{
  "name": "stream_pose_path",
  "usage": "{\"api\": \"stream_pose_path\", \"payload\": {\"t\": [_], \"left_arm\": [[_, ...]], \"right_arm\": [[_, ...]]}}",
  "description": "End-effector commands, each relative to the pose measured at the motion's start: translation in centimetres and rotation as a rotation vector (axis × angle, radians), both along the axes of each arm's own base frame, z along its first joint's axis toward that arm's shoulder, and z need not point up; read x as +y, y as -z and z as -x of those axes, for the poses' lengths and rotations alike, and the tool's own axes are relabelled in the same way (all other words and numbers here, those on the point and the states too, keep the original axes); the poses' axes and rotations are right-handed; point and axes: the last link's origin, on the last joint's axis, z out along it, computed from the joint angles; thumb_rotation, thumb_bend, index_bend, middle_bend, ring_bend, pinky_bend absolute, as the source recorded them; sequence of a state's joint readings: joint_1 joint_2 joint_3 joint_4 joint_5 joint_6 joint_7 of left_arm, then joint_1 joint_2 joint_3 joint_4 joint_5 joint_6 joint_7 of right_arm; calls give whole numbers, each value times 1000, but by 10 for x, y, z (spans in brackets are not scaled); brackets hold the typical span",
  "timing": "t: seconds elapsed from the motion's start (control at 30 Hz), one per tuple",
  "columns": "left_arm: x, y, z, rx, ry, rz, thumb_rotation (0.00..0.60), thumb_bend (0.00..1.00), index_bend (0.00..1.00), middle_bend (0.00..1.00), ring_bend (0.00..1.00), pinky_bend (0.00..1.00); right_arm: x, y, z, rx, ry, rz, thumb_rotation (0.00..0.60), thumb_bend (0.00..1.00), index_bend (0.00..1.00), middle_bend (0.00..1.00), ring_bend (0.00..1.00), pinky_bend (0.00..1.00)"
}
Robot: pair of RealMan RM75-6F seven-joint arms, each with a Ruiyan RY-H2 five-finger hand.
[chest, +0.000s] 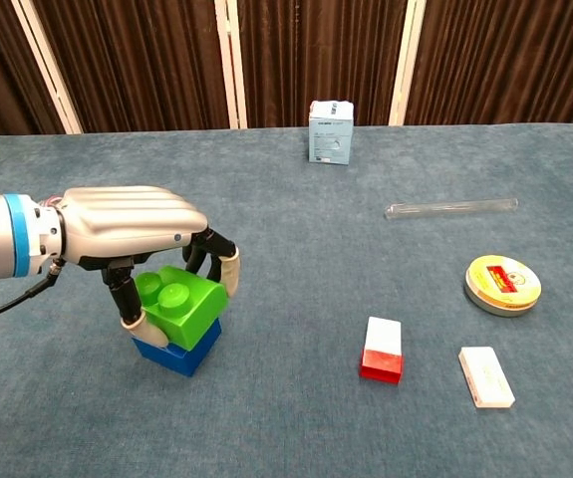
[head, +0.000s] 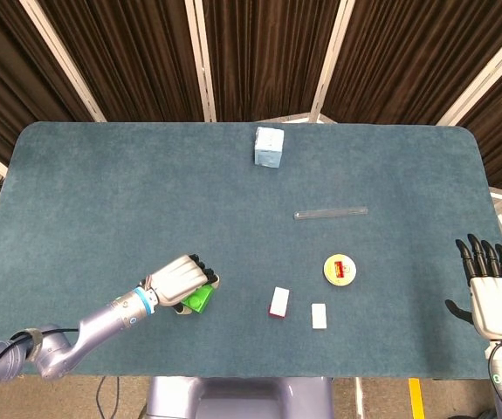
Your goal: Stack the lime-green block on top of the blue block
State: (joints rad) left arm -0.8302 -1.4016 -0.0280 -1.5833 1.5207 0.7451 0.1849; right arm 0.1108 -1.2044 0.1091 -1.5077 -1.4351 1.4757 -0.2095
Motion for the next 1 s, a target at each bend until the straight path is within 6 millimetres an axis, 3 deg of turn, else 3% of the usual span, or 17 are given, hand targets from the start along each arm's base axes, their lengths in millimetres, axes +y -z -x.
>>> {"api": "stream_pose_path", "payload": {"t": [0.03,1.0], "left_arm": [[1,1,1,4,-8,6,600,199,515,496,442,331],[5,-4,12,12,-40,11,600,200,515,494,439,331]], "right_arm": [[0,0,0,0,2,3,600,0,11,0,0,0],[-1,0,1,4,11,3,600,0,11,0,0,0]]}}
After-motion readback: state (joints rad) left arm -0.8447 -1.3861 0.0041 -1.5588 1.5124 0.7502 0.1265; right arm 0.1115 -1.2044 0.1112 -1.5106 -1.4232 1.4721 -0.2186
